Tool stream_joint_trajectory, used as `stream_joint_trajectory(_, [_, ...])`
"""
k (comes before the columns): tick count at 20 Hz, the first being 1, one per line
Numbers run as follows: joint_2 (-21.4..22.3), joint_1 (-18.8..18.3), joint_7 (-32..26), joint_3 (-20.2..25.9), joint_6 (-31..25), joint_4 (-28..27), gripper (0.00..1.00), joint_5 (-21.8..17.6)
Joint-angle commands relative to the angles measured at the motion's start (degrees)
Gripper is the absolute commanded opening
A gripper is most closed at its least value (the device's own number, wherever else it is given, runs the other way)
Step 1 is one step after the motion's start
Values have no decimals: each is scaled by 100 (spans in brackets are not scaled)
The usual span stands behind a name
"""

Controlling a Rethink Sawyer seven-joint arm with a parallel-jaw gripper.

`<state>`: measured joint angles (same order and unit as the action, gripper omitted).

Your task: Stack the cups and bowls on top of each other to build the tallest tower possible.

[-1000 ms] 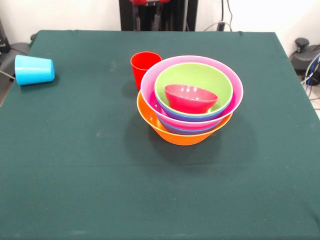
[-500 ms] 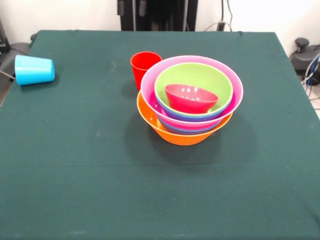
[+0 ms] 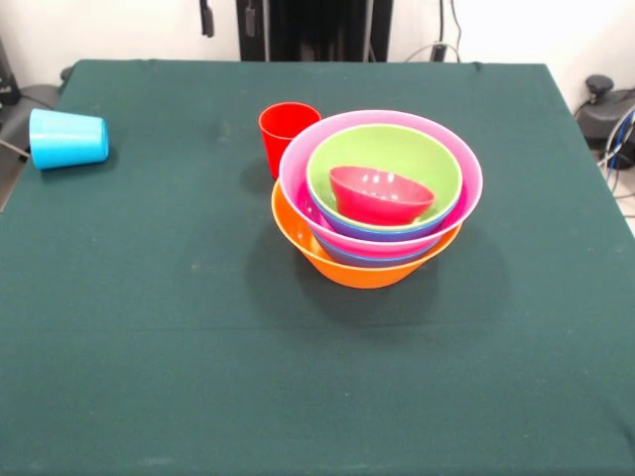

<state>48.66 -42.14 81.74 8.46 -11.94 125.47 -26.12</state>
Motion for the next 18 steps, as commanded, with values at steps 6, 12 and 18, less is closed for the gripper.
stream_joint_trajectory(6, [-331, 156, -141, 1106, -1157, -585, 100, 37])
stream_joint_trajectory(12, [327, 262, 403, 946, -613, 436, 100, -96])
stream_joint_trajectory(18, [695, 210, 762, 663, 166, 1378, 100, -375])
